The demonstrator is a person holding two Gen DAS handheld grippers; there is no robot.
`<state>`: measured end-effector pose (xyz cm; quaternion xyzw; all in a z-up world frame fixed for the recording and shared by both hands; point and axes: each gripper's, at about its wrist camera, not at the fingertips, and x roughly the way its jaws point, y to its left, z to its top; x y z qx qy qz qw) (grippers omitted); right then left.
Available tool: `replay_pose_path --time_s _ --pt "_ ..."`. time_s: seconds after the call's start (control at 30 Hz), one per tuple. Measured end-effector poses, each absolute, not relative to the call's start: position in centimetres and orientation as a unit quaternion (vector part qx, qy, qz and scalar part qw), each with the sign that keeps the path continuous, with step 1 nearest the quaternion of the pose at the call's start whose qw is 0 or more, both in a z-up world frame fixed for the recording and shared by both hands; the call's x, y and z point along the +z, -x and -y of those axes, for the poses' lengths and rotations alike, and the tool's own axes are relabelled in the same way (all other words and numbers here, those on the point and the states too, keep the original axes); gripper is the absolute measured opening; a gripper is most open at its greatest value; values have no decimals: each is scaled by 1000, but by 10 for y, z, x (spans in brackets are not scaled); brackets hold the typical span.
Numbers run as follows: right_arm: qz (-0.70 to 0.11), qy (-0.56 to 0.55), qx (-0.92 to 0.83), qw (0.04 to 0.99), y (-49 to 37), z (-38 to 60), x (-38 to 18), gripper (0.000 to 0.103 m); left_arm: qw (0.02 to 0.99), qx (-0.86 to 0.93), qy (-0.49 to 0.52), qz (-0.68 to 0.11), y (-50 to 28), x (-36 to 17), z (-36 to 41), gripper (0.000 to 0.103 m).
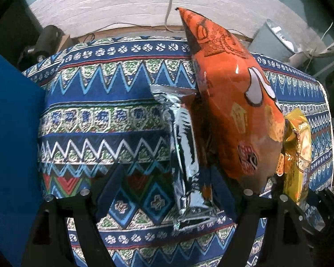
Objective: Organize snacks
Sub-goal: 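Grasp the silver foil pack with the left gripper while the right grasps another yellow wafer bar, then lift both snacks and carry them over the cardboard box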
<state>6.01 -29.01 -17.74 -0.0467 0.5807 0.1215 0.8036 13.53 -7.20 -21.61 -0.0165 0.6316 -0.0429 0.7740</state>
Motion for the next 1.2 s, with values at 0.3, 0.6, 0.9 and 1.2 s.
replay_pose_path --time_s 0.3,0.6,0.9,1.2 --pt "-577 50 122 806 -59 293 -171 30 786 -72 -15 -613 -125 -214 87 30" --pt "-572 32 128 810 -50 296 -155 30 792 -78 -33 -604 -89 -196 86 30" --pt "-565 32 124 815 -47 294 -133 30 800 -90 -24 -593 -60 -172 71 30" --pt "-557 32 128 820 -45 287 -109 30 809 -94 -28 -580 -46 -151 59 30"
